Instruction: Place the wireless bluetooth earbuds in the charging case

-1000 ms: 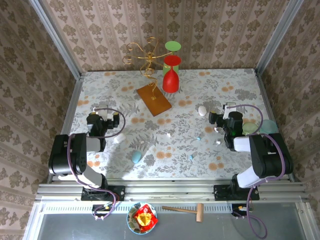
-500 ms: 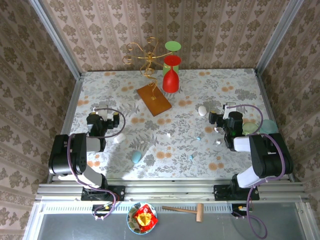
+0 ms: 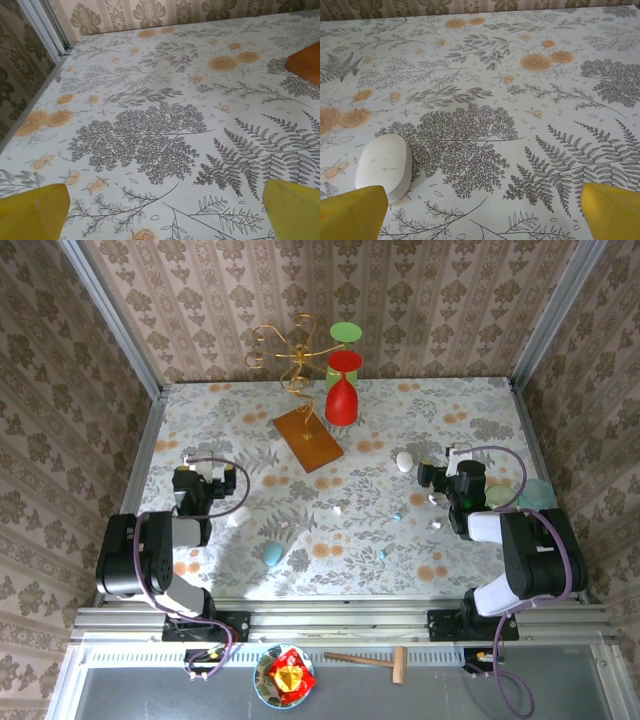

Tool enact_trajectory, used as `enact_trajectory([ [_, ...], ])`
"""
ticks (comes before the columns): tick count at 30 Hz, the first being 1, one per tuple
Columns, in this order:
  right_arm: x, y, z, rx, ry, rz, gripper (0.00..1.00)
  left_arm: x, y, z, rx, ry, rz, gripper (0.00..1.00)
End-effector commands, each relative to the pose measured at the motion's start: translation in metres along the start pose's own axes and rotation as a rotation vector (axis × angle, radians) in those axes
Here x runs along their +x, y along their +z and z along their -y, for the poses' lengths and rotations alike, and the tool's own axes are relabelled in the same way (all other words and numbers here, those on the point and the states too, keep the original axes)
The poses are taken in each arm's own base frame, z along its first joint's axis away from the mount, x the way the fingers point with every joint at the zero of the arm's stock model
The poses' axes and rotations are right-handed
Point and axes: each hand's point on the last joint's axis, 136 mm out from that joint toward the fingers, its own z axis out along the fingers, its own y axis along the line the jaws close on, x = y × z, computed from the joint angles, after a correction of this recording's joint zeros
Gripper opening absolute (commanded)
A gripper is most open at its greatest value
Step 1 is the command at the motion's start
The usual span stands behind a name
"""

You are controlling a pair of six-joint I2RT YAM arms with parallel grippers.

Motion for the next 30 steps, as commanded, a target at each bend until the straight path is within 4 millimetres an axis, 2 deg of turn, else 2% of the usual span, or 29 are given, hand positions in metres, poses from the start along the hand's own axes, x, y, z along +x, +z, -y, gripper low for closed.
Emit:
enact_trajectory([
  [1, -0.023, -0.008, -0.002, -0.006, -0.016, 0.030, 1.00, -0.021, -0.013, -0.003, -0.036, 0.002, 0.060, 1.00],
  [3, -0.020, -0.010, -0.003, -0.008, -0.017, 0.016, 1.00, -0.025, -0.016, -0.003, -0.036, 0.005, 0.067, 1.00],
  [4, -0.030, -0.016, -0.003, -0.010, -0.012, 0.047, 1.00, -0.026, -0.018, -0.003, -0.038, 0.005, 0.072, 1.00],
  [7, -0.035, -0.024, -0.005, -0.017, -0.006, 0.061, 1.00, -0.034, -0.027, -0.004, -0.042, 0.008, 0.094, 1.00],
  [10, -0.045, -0.037, -0.010, -0.033, -0.020, 0.067, 1.00, -0.051, -0.038, -0.002, -0.052, 0.026, 0.112, 1.00],
  [14, -0.057, -0.060, -0.028, -0.095, -0.033, 0.055, 1.00, -0.080, -0.058, 0.013, -0.028, 0.053, 0.149, 1.00],
  [18, -0.060, -0.082, -0.047, -0.161, -0.037, 0.040, 1.00, -0.091, -0.075, 0.033, 0.027, 0.081, 0.149, 1.00],
  [21, -0.057, -0.099, -0.072, -0.246, -0.053, 0.026, 1.00, -0.089, -0.086, 0.049, 0.076, 0.073, 0.126, 1.00],
  [24, -0.050, -0.115, -0.110, -0.381, -0.070, 0.012, 1.00, -0.084, -0.093, 0.069, 0.144, 0.056, 0.085, 1.00],
  [27, -0.038, -0.138, -0.162, -0.603, -0.163, 0.030, 1.00, -0.075, -0.099, 0.092, 0.246, 0.023, 0.030, 1.00],
  [30, -0.024, -0.160, -0.207, -0.784, -0.292, 0.031, 1.00, -0.063, -0.099, 0.099, 0.277, -0.061, -0.044, 1.00],
])
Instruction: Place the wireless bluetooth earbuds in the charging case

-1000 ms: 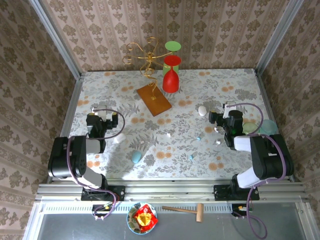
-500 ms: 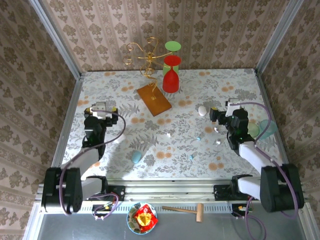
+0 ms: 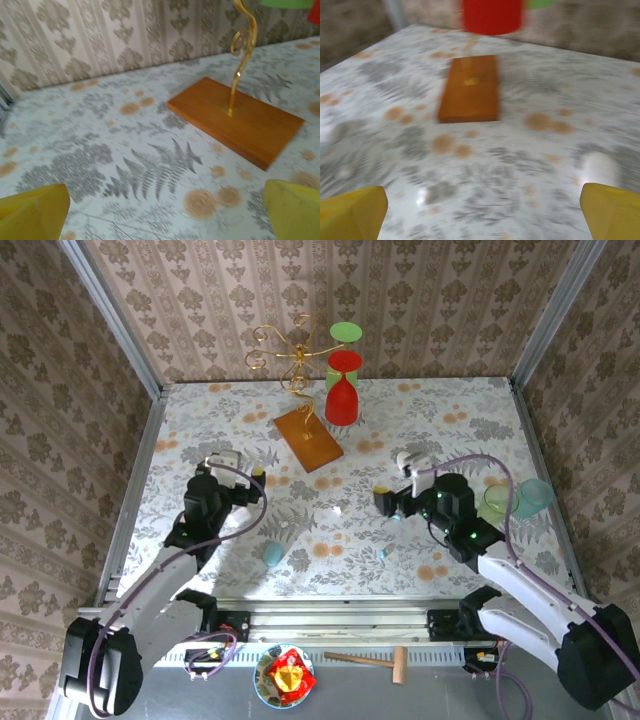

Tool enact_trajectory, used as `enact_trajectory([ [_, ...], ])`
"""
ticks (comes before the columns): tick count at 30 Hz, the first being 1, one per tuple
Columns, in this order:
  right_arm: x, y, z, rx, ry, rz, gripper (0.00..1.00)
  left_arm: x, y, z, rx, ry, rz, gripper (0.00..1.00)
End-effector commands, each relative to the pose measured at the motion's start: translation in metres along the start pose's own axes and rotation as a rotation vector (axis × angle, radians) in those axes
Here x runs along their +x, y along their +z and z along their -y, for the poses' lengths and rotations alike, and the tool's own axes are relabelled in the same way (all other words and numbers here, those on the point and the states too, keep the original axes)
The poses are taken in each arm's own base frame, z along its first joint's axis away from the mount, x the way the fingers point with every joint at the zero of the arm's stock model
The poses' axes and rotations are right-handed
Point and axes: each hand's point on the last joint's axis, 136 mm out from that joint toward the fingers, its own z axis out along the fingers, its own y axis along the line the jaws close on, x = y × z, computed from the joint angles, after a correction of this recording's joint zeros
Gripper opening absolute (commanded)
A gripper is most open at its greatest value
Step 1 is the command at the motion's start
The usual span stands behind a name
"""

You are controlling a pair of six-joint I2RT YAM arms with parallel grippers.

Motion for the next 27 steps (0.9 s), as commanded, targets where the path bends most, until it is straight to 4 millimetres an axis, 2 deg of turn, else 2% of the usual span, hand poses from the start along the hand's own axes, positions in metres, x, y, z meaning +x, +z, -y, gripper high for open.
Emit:
enact_trajectory([
  [1, 0.009, 0.006, -0.062, -0.243, -0.148, -0.032, 1.00, 0.013, -0.002, 0.007, 0.040, -0.118, -0.100, 1.00],
  [3, 0.016, 0.013, -0.094, -0.348, -0.244, -0.060, 1.00, 0.018, -0.002, 0.006, 0.043, -0.153, -0.123, 1.00],
  [7, 0.037, 0.027, -0.157, -0.580, -0.429, -0.134, 1.00, 0.025, -0.002, -0.016, 0.034, -0.328, -0.151, 1.00],
  [10, 0.047, 0.034, -0.193, -0.743, -0.503, -0.174, 1.00, 0.029, -0.005, -0.030, 0.007, -0.409, -0.168, 1.00],
  [11, 0.058, 0.042, -0.207, -0.805, -0.531, -0.212, 1.00, 0.031, -0.005, -0.033, 0.000, -0.425, -0.174, 1.00],
  [14, 0.076, 0.055, -0.237, -0.931, -0.611, -0.266, 1.00, 0.033, -0.008, -0.042, -0.021, -0.458, -0.183, 1.00],
  [17, 0.091, 0.072, -0.256, -1.004, -0.670, -0.311, 1.00, 0.034, -0.010, -0.048, -0.037, -0.488, -0.184, 1.00],
  [19, 0.100, 0.086, -0.260, -1.017, -0.686, -0.331, 0.99, 0.036, -0.013, -0.054, -0.061, -0.510, -0.191, 1.00],
  [23, 0.125, 0.111, -0.261, -1.022, -0.709, -0.414, 0.96, 0.041, -0.020, -0.068, -0.114, -0.547, -0.203, 1.00],
  [27, 0.137, 0.127, -0.262, -1.017, -0.722, -0.448, 0.91, 0.040, -0.024, -0.070, -0.118, -0.546, -0.187, 1.00],
])
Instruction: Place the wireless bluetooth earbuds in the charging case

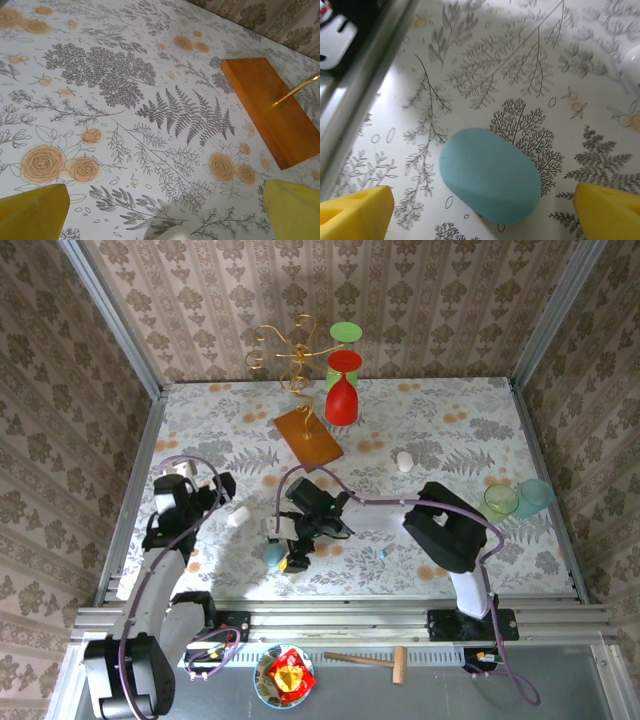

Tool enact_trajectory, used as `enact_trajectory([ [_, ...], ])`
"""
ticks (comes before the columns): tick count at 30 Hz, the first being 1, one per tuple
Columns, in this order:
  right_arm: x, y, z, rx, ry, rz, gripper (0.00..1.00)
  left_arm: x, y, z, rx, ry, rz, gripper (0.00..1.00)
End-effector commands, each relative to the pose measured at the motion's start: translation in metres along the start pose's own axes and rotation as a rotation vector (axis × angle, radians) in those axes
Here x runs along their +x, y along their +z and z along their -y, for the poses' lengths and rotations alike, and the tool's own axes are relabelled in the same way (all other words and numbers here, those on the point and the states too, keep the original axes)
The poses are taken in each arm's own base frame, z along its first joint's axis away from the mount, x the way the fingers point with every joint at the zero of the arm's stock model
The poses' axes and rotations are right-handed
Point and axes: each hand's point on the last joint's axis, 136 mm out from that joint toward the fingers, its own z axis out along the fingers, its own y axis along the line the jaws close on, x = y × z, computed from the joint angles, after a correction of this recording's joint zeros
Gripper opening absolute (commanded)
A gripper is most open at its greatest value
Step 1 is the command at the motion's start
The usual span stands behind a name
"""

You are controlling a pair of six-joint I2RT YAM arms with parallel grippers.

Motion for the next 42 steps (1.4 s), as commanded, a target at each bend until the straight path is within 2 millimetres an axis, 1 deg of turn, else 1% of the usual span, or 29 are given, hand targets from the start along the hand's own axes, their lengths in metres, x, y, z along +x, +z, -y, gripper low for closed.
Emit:
enact_trajectory([
  [1, 0.006, 0.009, 0.001, -0.036, -0.021, -0.034, 0.91, -0.008, -0.007, 0.005, 0.017, -0.021, 0.011, 1.00],
  [5, 0.009, 0.016, 0.006, -0.035, -0.017, -0.048, 0.86, -0.005, -0.007, 0.003, 0.013, -0.020, 0.009, 1.00],
  [8, 0.008, 0.020, 0.007, -0.042, -0.017, -0.046, 0.80, -0.004, -0.006, 0.003, 0.017, -0.021, 0.008, 1.00],
  [11, 0.008, 0.024, 0.009, -0.049, -0.016, -0.049, 0.77, -0.003, -0.006, 0.003, 0.017, -0.022, 0.010, 1.00],
  [15, 0.006, 0.027, 0.011, -0.057, -0.012, -0.046, 0.70, -0.003, -0.006, 0.003, 0.021, -0.026, 0.010, 1.00],
  [17, 0.005, 0.029, 0.011, -0.062, -0.006, -0.049, 0.62, -0.003, -0.006, 0.003, 0.022, -0.026, 0.009, 1.00],
  [22, 0.005, 0.026, 0.011, -0.057, -0.006, -0.056, 0.51, -0.002, -0.006, 0.003, 0.023, -0.026, 0.006, 1.00],
  [25, 0.006, 0.023, 0.011, -0.046, -0.001, -0.064, 0.49, -0.001, -0.005, 0.003, 0.025, -0.026, 0.009, 1.00],
  [29, 0.006, 0.012, 0.015, -0.006, 0.030, -0.054, 0.48, -0.002, -0.004, 0.006, 0.040, -0.019, 0.021, 1.00],
  [31, 0.011, 0.005, 0.017, 0.025, 0.058, -0.051, 0.48, -0.004, -0.004, 0.010, 0.049, -0.004, 0.030, 1.00],
  [35, 0.031, -0.015, 0.024, 0.141, 0.145, -0.046, 0.47, -0.006, -0.004, 0.024, 0.076, 0.069, 0.050, 1.00],
  [36, 0.039, -0.019, 0.026, 0.175, 0.175, -0.049, 0.48, -0.006, -0.004, 0.030, 0.091, 0.098, 0.057, 1.00],
  [38, 0.051, -0.034, 0.033, 0.255, 0.249, -0.033, 0.49, -0.005, -0.005, 0.047, 0.150, 0.179, 0.072, 1.00],
  [42, 0.085, -0.057, 0.036, 0.357, 0.388, -0.030, 0.49, 0.000, -0.007, 0.077, 0.243, 0.323, 0.094, 1.00],
])
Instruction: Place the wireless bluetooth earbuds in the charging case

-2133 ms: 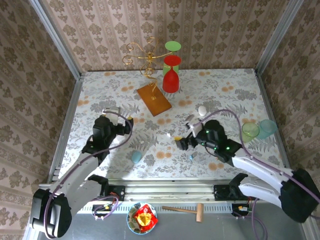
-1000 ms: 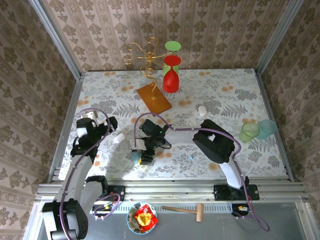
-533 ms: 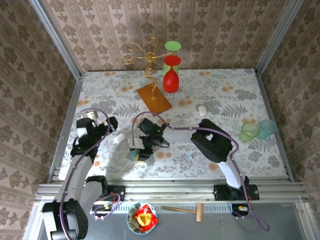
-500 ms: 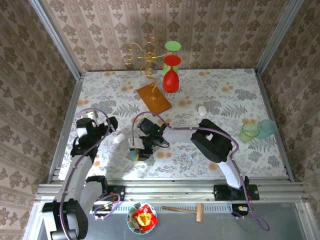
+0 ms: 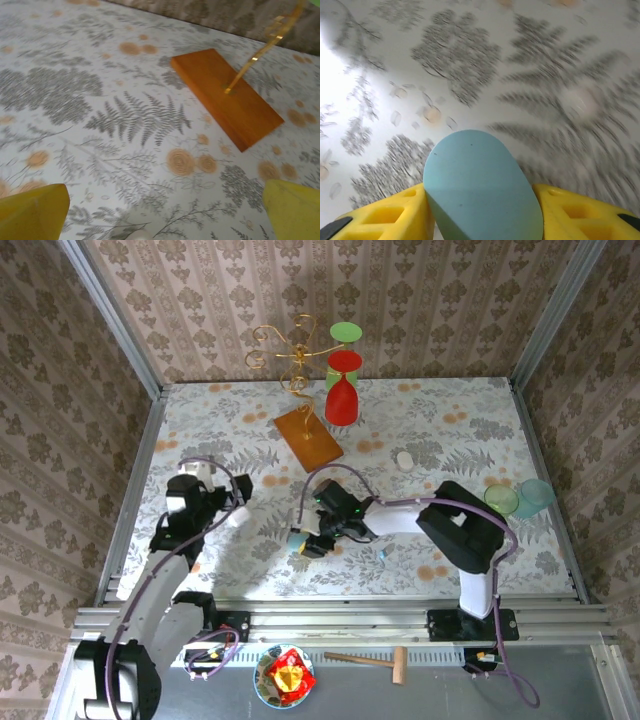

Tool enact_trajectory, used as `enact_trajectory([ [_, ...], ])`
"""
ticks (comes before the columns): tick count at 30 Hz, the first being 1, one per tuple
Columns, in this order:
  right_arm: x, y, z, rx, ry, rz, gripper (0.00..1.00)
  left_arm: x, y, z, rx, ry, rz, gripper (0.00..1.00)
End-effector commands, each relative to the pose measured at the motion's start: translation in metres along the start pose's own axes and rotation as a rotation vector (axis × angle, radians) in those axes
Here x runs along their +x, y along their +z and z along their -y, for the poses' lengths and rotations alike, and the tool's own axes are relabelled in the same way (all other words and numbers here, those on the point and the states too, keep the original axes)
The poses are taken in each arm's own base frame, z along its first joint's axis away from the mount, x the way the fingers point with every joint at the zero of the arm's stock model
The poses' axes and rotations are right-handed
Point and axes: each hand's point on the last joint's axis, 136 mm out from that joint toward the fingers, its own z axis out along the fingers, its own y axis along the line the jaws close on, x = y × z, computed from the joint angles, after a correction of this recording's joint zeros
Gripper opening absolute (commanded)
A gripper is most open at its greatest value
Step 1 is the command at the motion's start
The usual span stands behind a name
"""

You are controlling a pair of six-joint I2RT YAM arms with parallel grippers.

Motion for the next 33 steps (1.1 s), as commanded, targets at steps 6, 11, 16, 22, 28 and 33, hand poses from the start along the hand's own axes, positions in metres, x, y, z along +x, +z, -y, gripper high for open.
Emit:
enact_trajectory([
  [6, 0.047, -0.027, 0.031, 0.212, 0.179, -0.058, 0.52, -0.006, 0.006, 0.044, 0.146, 0.241, 0.067, 1.00],
  [11, 0.050, -0.037, 0.031, 0.213, 0.172, -0.046, 0.68, -0.008, 0.005, 0.047, 0.140, 0.249, 0.072, 1.00],
  [16, 0.056, -0.042, 0.024, 0.165, 0.159, -0.039, 0.68, -0.007, 0.003, 0.046, 0.133, 0.252, 0.079, 1.00],
  [22, 0.049, -0.034, 0.023, 0.109, 0.122, -0.037, 0.67, -0.005, 0.005, 0.045, 0.131, 0.249, 0.075, 1.00],
  [28, 0.048, -0.024, 0.029, 0.067, 0.131, -0.034, 0.60, -0.003, 0.003, 0.043, 0.125, 0.252, 0.071, 1.00],
  [33, 0.048, -0.018, 0.023, 0.008, 0.132, -0.048, 0.51, -0.003, 0.003, 0.041, 0.114, 0.255, 0.081, 1.00],
])
